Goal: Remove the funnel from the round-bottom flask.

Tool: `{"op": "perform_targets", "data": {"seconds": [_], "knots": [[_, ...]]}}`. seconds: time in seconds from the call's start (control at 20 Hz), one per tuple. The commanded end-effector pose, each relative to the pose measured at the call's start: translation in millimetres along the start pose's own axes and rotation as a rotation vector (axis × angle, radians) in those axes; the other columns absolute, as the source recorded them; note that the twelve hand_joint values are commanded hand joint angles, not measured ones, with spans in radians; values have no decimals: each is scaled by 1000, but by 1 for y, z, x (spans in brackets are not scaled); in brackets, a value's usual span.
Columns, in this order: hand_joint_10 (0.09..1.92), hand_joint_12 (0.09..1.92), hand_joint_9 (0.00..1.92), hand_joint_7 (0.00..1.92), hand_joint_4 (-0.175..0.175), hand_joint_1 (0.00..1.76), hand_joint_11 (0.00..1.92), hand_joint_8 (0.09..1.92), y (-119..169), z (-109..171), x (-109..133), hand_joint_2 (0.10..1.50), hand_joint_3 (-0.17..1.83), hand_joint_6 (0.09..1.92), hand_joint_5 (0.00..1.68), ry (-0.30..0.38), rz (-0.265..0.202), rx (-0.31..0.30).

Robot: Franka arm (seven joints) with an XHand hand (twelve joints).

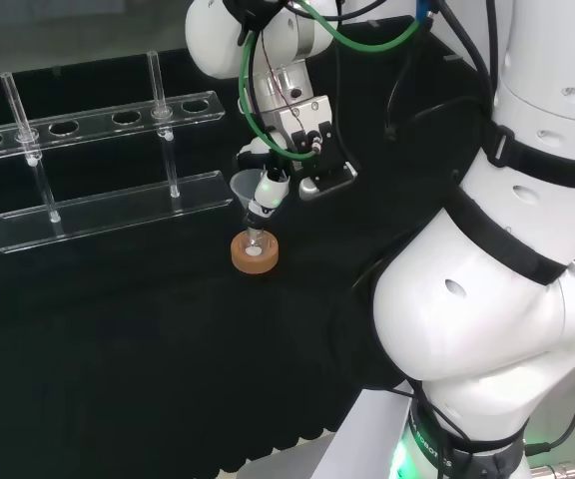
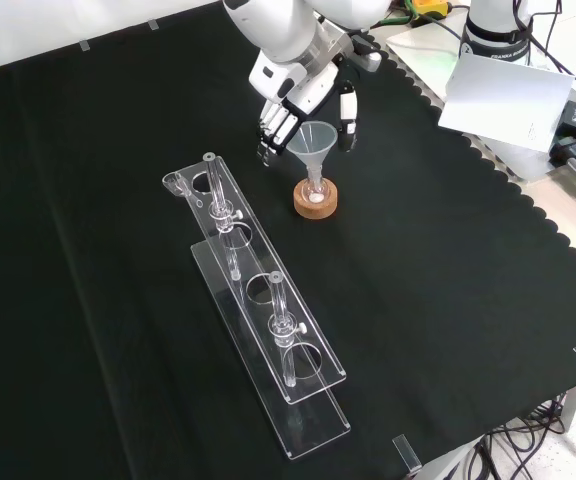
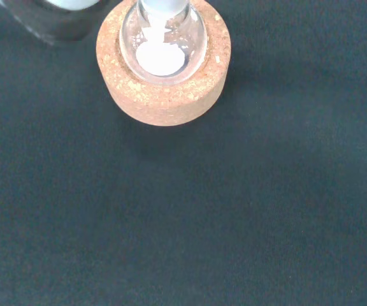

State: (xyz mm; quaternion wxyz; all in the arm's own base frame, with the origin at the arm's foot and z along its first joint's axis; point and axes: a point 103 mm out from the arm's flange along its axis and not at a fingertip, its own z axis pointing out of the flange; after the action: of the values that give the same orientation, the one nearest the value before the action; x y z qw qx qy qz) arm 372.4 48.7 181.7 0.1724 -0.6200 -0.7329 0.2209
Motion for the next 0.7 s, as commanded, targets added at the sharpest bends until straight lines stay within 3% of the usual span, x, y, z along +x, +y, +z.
{"op": "perform_targets", "data": {"seconds": [0.05, 0.35, 0.7], "knots": [[730, 1417, 411, 54, -8, 785, 436, 647, -1, 0, 2, 850, -175, 87, 219, -24, -11, -58], [500, 1266, 867, 436, -39, 831, 623, 662, -3, -5, 9, 906, -175, 87, 507, -101, -7, -129], [419, 1205, 1001, 575, -39, 868, 717, 638, -10, -20, 15, 941, -175, 129, 608, -139, -16, -145]]}}
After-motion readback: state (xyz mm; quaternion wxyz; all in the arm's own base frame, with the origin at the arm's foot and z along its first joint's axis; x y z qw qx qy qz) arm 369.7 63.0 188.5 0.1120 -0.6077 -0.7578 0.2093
